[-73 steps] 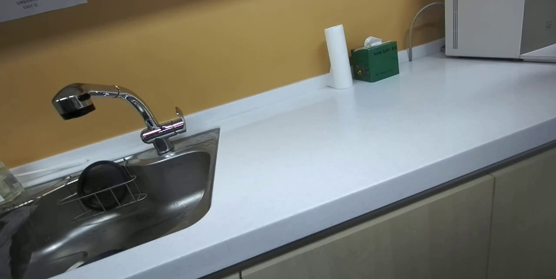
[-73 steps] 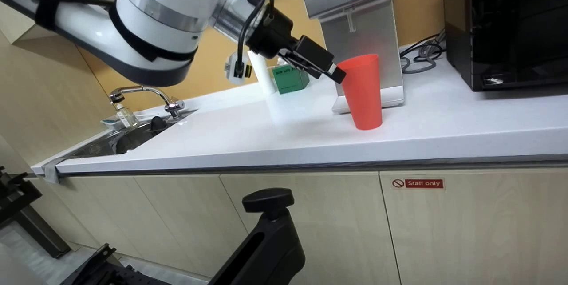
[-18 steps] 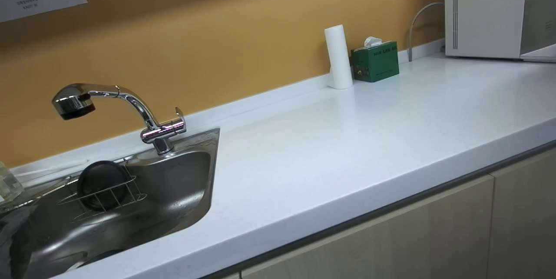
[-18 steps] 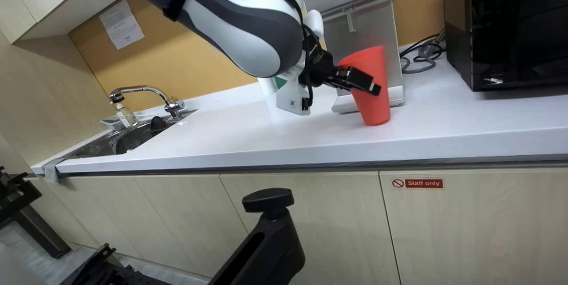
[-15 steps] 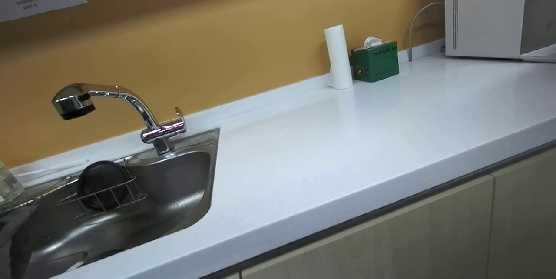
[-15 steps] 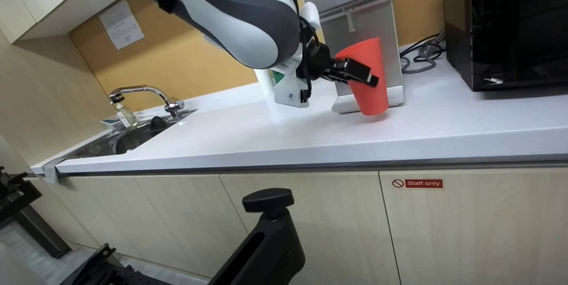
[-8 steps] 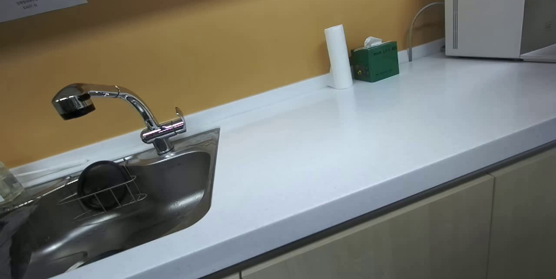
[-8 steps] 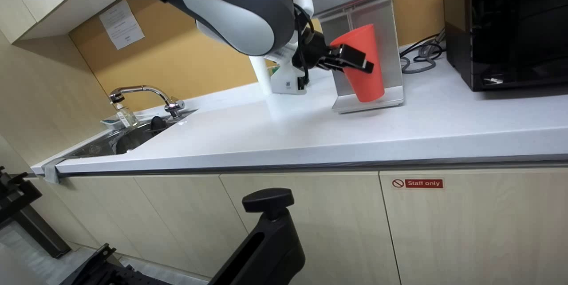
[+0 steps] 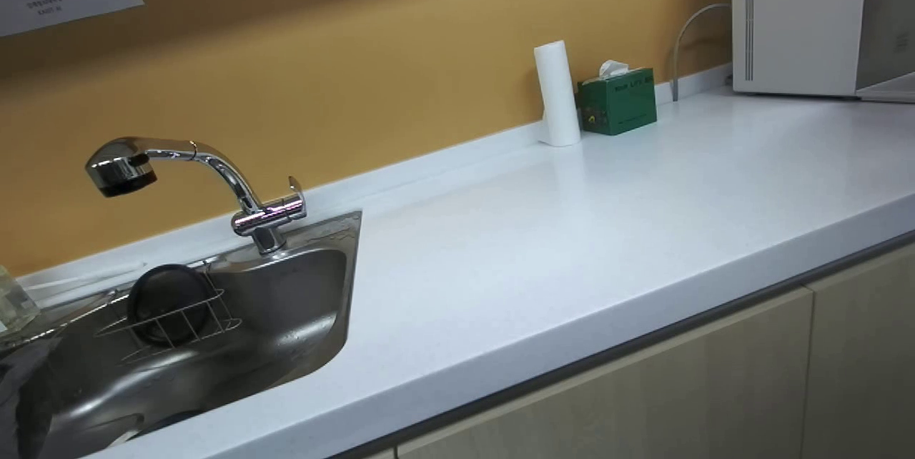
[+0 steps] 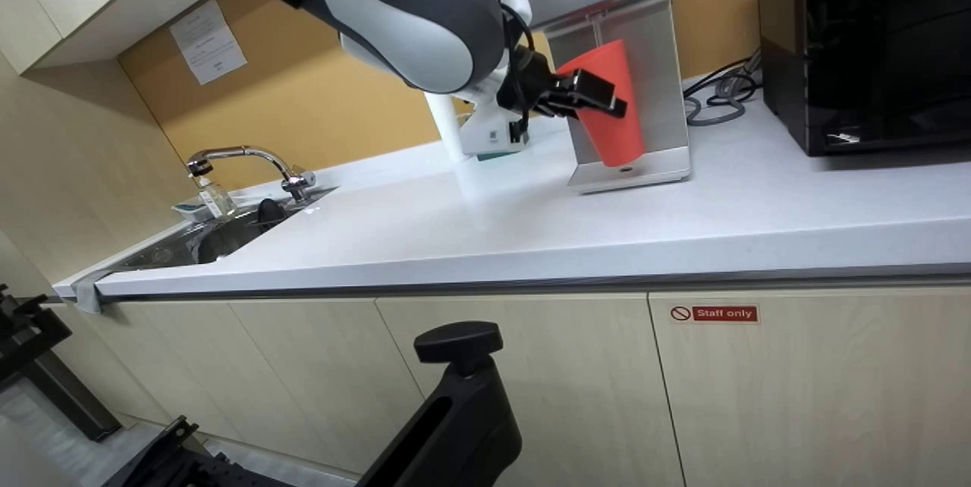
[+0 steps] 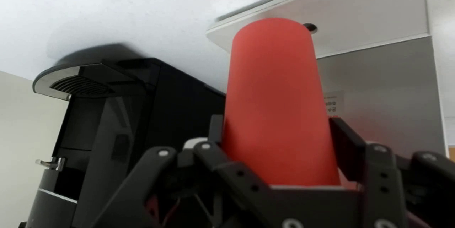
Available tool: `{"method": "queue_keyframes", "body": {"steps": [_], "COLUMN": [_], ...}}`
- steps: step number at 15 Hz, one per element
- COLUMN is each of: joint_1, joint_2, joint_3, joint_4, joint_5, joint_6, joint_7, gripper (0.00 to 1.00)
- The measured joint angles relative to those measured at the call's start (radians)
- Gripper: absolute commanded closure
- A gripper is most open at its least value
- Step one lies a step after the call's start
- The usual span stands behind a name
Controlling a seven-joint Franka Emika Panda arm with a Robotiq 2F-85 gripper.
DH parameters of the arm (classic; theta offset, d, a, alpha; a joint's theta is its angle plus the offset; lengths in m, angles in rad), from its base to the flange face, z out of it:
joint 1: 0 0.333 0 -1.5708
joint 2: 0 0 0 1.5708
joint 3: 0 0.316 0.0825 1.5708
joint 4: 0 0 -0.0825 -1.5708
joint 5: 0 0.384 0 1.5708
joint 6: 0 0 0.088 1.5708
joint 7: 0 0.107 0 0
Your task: Put the cup on the dispenser
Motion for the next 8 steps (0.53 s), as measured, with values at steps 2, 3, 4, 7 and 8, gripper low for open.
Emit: {"method": "queue_keyframes", "body": {"steps": [2, 3, 4, 7, 8], "joint_1": [0.008, 0.009, 0.011, 0.021, 0.024], "joint_2": [0.02, 0.029, 0.039, 0.069, 0.079], "joint_3": [0.0, 0.0, 0.0, 0.0, 0.0], "joint_4": [0.015, 0.018, 0.022, 0.047, 0.056], "joint_5": [0.022, 0.034, 0.049, 0.102, 0.119], "joint_6": [0.002, 0.003, 0.005, 0.017, 0.022], "joint_7": [-0.03, -0.043, -0.064, -0.129, -0.149], "gripper": [0.51, 0.51, 0.51, 0.51, 0.51]}}
